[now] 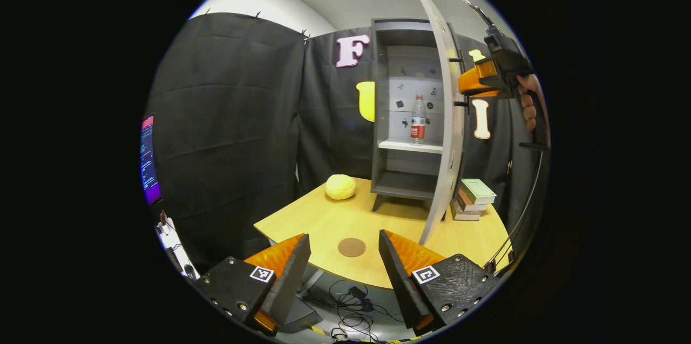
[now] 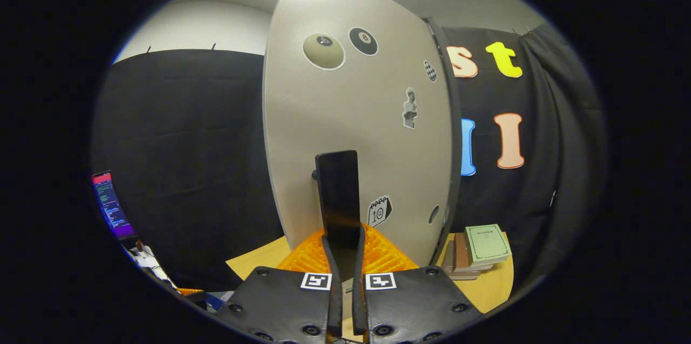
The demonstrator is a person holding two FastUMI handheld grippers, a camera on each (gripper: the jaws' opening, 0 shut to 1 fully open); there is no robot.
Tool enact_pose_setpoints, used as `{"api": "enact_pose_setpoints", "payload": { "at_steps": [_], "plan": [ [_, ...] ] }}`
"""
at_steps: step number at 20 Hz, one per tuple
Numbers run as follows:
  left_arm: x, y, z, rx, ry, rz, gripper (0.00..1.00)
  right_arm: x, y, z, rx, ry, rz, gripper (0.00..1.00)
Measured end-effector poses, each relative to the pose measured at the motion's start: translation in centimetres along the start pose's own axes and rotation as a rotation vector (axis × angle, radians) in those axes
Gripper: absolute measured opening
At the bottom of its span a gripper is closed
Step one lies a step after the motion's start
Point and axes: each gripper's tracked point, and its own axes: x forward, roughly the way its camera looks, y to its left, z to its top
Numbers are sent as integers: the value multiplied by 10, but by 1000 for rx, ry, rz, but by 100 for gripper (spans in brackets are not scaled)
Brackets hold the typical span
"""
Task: Open the cabinet door with the right hand, grasp the bottle in the cabinet with the left hand and place it on the coaster, then close the cabinet door with the right hand.
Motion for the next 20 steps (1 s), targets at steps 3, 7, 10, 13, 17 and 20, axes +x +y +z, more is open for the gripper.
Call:
{"api": "enact_pose_setpoints", "payload": {
  "at_steps": [3, 7, 10, 13, 17, 20],
  "plan": [
    [6, -19, 5, 11, -10, -50, 74, -12, -15, -1, 5, -4, -62, 9],
    [25, -45, 11, 33, -22, -127, 75, -20, -37, -1, 20, -24, -174, 8],
    [49, -63, 17, 61, -24, -187, 75, -22, -55, 0, -16, -30, -279, 8],
    [71, -82, 18, 92, -5, -251, 75, -30, -60, 0, 29, -28, -320, 7],
    [98, -106, 29, 109, -14, -364, 75, -30, -63, 2, -2, -26, -330, 7],
    [124, -106, 35, 77, -9, -444, 75, -32, -64, -1, 32, -21, -350, 7]
  ]
}}
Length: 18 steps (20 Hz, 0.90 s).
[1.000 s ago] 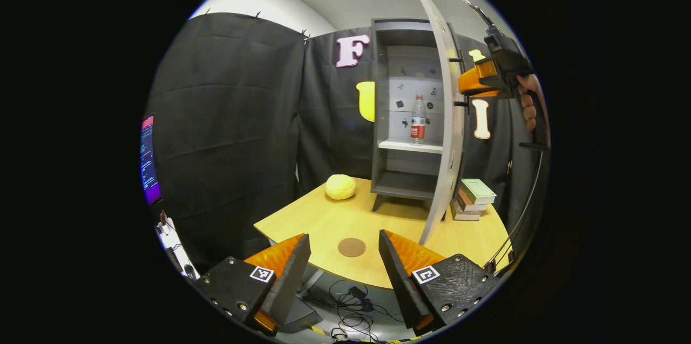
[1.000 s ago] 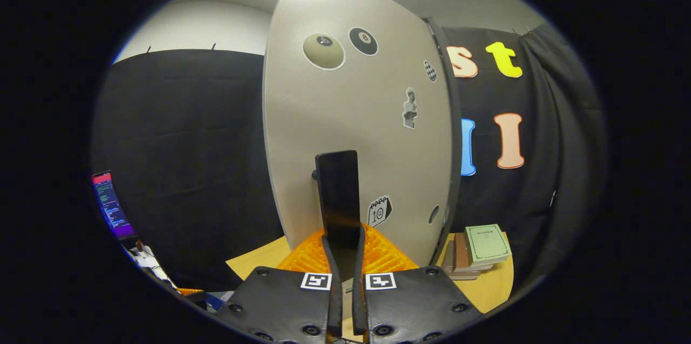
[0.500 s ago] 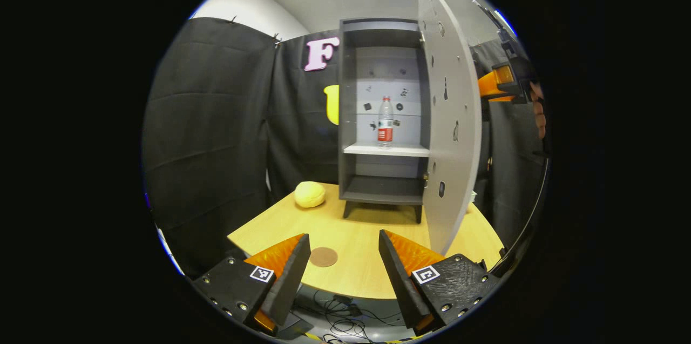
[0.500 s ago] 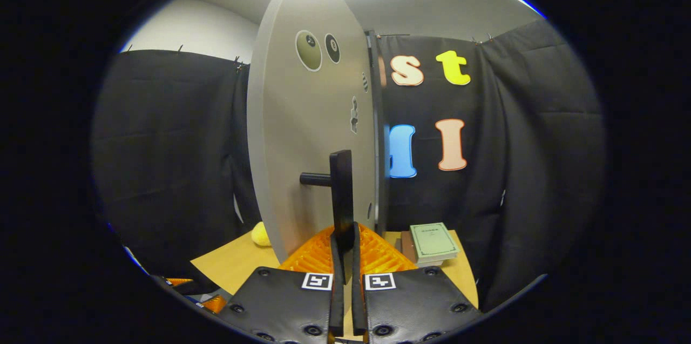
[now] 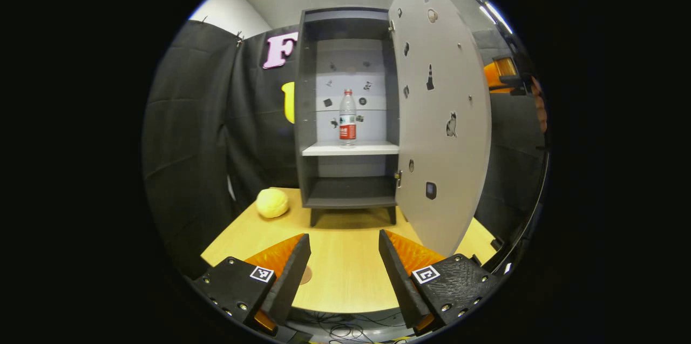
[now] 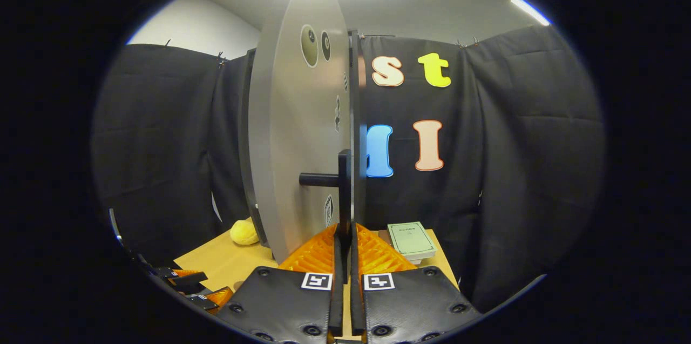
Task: Open the cabinet door with the right hand, grasp the bottle in the cabinet with the left hand and place it on the coaster, then close the cabinet door with the right hand.
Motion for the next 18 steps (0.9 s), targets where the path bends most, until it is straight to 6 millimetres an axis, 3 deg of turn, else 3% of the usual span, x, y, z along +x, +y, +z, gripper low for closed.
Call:
{"api": "enact_pose_setpoints", "payload": {
  "at_steps": [3, 5, 8, 9, 10, 13, 16, 17, 18],
  "plan": [
    [22, 15, 22, -1, -31, -60, 75, -4, 1, -3, 41, 18, -13, 7],
    [36, 34, 40, 19, -69, -76, 75, -21, 3, -1, 70, 6, -30, 4],
    [57, 59, 62, 81, -124, -87, 75, -47, -9, 22, 66, -72, -102, 8],
    [63, 66, 66, 101, -128, -92, 75, -58, -19, 29, 80, -102, -145, 12],
    [68, 70, 68, 112, -129, -105, 75, -67, -28, 34, 103, -129, -185, 31],
    [82, 80, 74, 95, -112, -144, 75, -90, -76, 32, 111, -148, -378, 40],
    [90, 88, 87, 62, -103, -174, 74, -90, -94, 32, 146, -186, -442, 67],
    [95, 89, 92, 54, -99, -184, 75, -87, -98, 36, 163, -214, -455, 68],
    [102, 90, 97, 47, -100, -190, 74, -86, -101, 40, 176, -246, -461, 76]
  ]
}}
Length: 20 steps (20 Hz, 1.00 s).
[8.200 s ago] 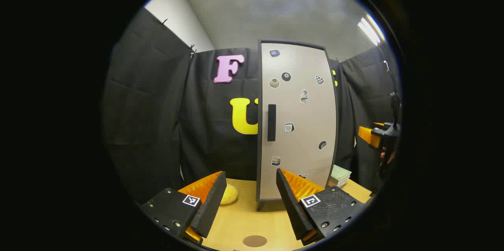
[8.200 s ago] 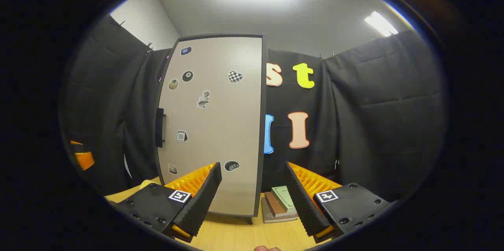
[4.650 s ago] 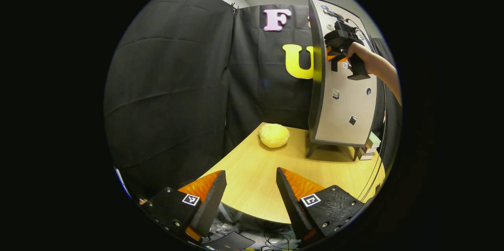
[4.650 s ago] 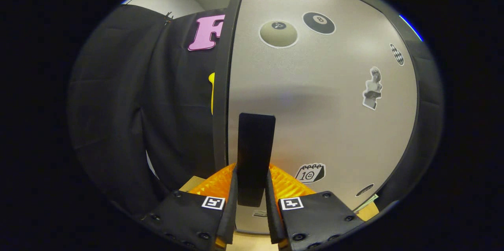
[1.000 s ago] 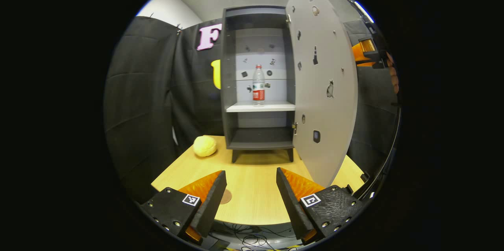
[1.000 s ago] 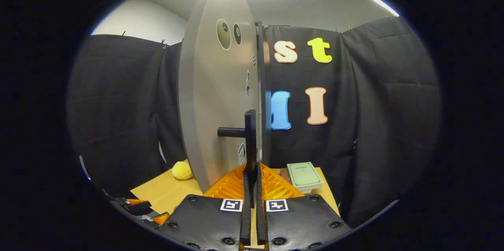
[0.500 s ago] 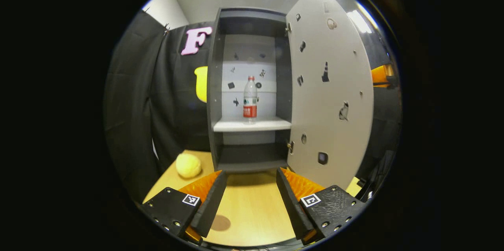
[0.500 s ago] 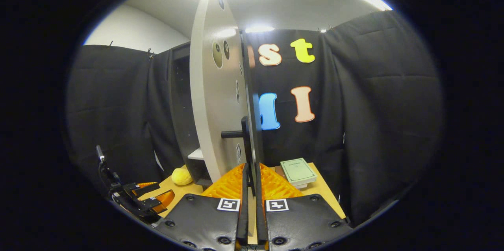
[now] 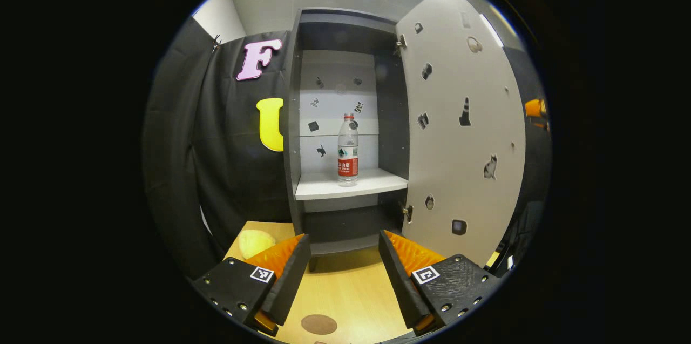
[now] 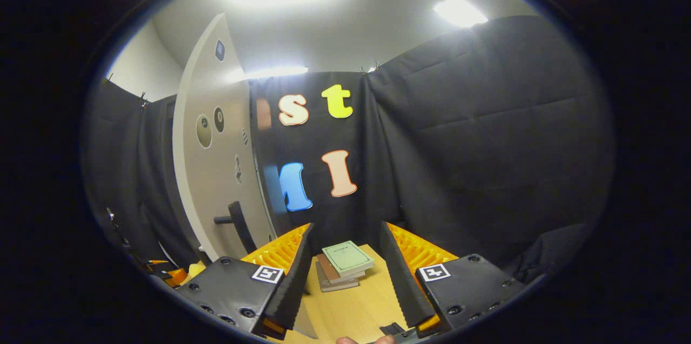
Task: Open the cabinet door with the right hand, grasp the bottle in the cabinet with the left hand and place it on the coaster, then close the cabinet door with the right hand.
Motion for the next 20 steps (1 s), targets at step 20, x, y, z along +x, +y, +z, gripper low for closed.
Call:
{"api": "enact_pose_setpoints", "payload": {
  "at_steps": [20],
  "plan": [
    [255, -4, 124, 13, -90, -7, 74, 153, -67, -86, -63, 165, -63, 100]
  ]
}}
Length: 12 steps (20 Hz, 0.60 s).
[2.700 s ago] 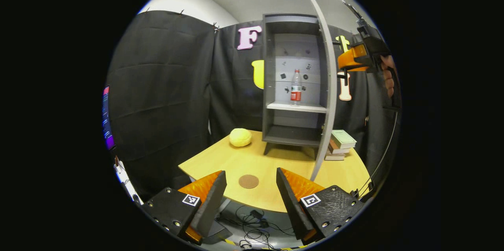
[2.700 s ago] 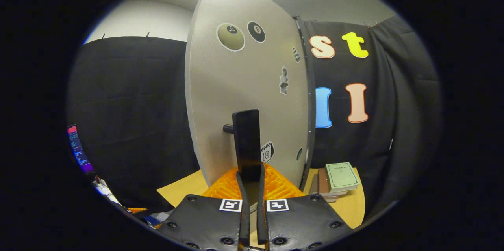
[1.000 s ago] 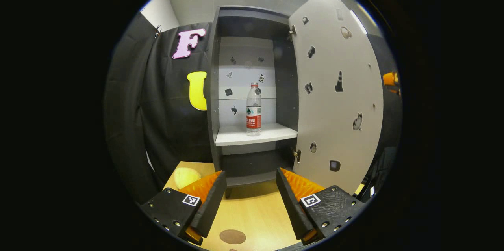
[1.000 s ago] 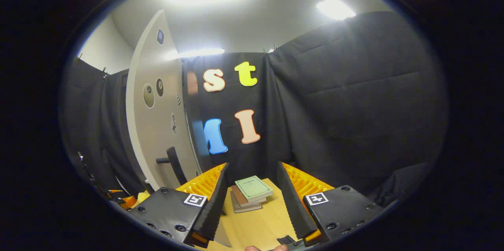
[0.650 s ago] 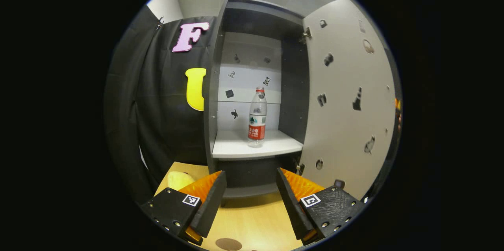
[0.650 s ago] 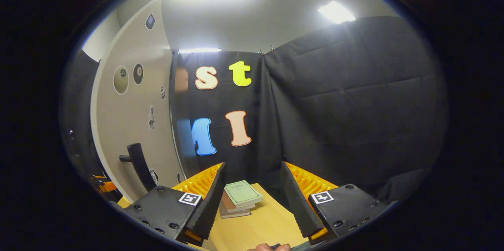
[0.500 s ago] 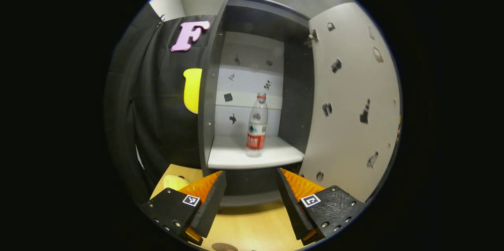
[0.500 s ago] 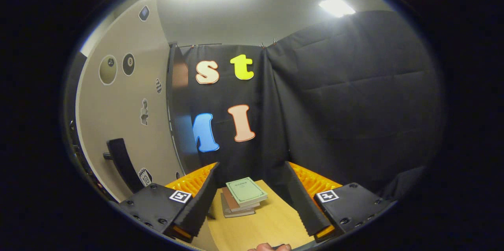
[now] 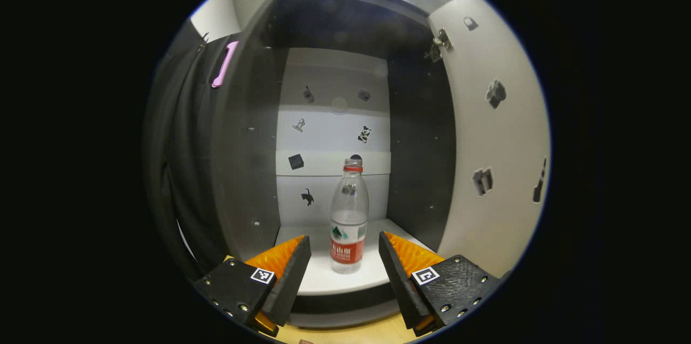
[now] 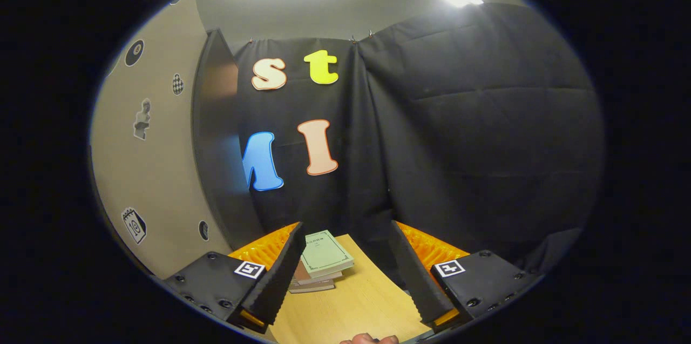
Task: Open the cabinet door with the right hand, grasp the bottle in the cabinet with the left hand and place it on the coaster, then close the cabinet door with the right hand.
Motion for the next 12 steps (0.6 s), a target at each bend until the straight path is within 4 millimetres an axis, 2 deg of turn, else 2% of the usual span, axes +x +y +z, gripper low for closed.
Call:
{"api": "enact_pose_setpoints", "payload": {
  "at_steps": [1, 2, 3, 5, 6, 8, 11, 12],
  "plan": [
    [9, -4, -3, -6, 10, -7, 74, 5, -3, -3, 7, 8, -5, 98],
    [19, -5, -9, -17, 20, -4, 74, 10, -7, -5, 10, 16, -11, 100],
    [28, -4, -11, -33, 15, 3, 72, 14, -11, -8, 9, 25, -22, 98],
    [41, 1, -13, -49, 8, 16, 74, 19, -20, -11, 7, 38, -41, 98],
    [47, -2, -18, -45, 13, 10, 71, 20, -23, -11, 9, 41, -47, 98],
    [58, 1, -20, -29, 15, 20, 74, 25, -28, -13, 23, 48, -54, 98],
    [71, -3, -22, -38, 9, 4, 71, 31, -33, -18, 38, 61, -67, 98],
    [76, -3, -23, -32, 10, 4, 74, 33, -33, -20, 33, 67, -67, 98]
  ]
}}
